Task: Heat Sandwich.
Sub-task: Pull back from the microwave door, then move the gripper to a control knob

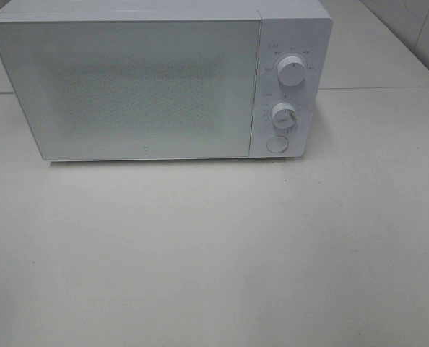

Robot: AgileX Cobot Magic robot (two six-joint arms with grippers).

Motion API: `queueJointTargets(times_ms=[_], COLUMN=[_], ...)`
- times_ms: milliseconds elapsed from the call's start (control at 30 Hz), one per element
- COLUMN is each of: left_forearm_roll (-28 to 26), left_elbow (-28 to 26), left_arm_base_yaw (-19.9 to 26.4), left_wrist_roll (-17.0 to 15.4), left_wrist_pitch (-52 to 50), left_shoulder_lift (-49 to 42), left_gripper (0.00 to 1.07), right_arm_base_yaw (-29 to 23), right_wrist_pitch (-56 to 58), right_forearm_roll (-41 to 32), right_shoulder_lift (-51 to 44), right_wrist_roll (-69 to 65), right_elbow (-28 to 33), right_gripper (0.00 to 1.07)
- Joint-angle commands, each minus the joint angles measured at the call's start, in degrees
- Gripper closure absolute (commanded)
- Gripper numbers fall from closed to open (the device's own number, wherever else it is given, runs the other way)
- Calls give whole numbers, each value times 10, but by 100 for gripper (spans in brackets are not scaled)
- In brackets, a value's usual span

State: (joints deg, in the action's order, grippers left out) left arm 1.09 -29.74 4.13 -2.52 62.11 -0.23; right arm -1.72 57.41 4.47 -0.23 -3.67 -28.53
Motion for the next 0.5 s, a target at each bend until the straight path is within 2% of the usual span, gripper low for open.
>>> queueJointTargets(times_ms=[33,500], left_forearm_roll=[-3,-3], left_elbow=[1,1], left_arm_base_yaw=[3,3], left_wrist_roll=[2,2], left_wrist_pitch=[-8,-8], left_shoulder_lift=[-10,-10], left_gripper=[9,9], right_arm_base_yaw=[4,4], right_wrist_pitch=[-3,-3], right_forearm_roll=[0,0], right_shoulder_lift=[-14,-14], right_wrist_roll=[2,2], right_elbow=[1,1], right_gripper=[31,31])
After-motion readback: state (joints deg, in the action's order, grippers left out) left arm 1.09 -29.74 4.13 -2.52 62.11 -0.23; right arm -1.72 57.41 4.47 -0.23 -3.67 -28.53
